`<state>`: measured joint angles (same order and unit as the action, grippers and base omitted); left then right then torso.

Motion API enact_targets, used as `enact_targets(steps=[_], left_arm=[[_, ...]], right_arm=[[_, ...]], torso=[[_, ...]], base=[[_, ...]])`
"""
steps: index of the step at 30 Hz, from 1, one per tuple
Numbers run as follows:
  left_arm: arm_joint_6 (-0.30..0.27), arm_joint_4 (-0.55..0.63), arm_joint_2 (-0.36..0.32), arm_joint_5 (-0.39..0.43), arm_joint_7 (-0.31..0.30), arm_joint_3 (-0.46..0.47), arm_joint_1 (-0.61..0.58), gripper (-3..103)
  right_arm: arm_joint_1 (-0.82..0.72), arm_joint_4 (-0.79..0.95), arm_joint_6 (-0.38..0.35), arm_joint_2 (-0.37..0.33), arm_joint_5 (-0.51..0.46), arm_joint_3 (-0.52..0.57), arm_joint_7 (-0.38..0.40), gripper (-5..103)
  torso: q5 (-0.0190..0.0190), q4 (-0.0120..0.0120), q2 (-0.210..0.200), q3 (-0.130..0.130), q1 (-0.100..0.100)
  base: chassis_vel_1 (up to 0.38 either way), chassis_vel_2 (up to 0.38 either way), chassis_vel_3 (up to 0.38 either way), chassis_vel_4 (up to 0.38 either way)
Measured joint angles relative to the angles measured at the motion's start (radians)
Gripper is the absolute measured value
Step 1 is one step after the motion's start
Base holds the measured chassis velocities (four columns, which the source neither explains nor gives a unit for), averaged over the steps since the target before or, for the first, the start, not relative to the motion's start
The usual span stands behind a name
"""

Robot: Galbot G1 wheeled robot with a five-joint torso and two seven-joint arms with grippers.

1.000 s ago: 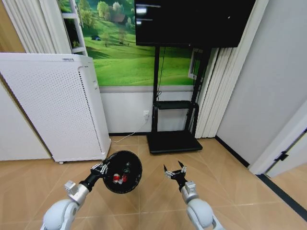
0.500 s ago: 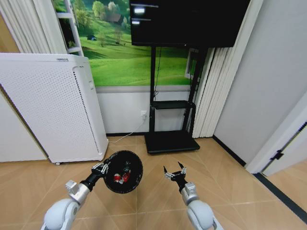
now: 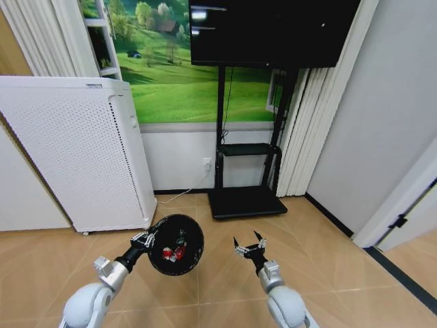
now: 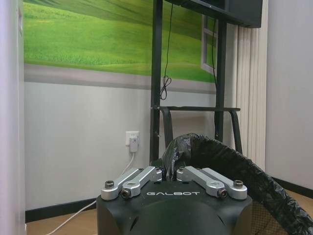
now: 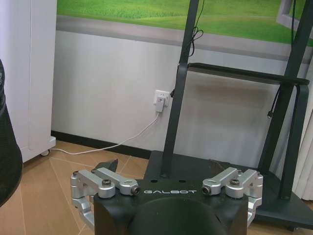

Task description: Pick up the trash bin and place the garbage on the floor into it.

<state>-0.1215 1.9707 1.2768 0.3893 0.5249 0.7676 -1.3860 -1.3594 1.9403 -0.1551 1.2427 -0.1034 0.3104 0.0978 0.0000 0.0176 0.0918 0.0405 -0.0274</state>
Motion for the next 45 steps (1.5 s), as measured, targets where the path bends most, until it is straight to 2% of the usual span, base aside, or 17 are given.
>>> enact_targets(steps=[34, 45], left_arm=[[0.000, 0.012, 0.025, -0.024, -0.002, -0.006, -0.016, 7], [0.004, 0.010, 0.022, -0.022, 0.003, -0.004, -0.019, 7]], right_arm=[[-0.040, 0.014, 0.035, 0.001, 0.011, 0.024, -0.019, 100], [-0.039, -0.002, 0.073, 0.016, 0.026, 0.018, -0.029, 100]], torso=[[-0.0001, -0.0001, 0.000, 0.000, 0.000], [-0.0001, 0.0000, 0.000, 0.000, 0.000]], base=[[0.027, 0.027, -0.031, -0.031], [0.000, 0.000, 0.000, 0.000]])
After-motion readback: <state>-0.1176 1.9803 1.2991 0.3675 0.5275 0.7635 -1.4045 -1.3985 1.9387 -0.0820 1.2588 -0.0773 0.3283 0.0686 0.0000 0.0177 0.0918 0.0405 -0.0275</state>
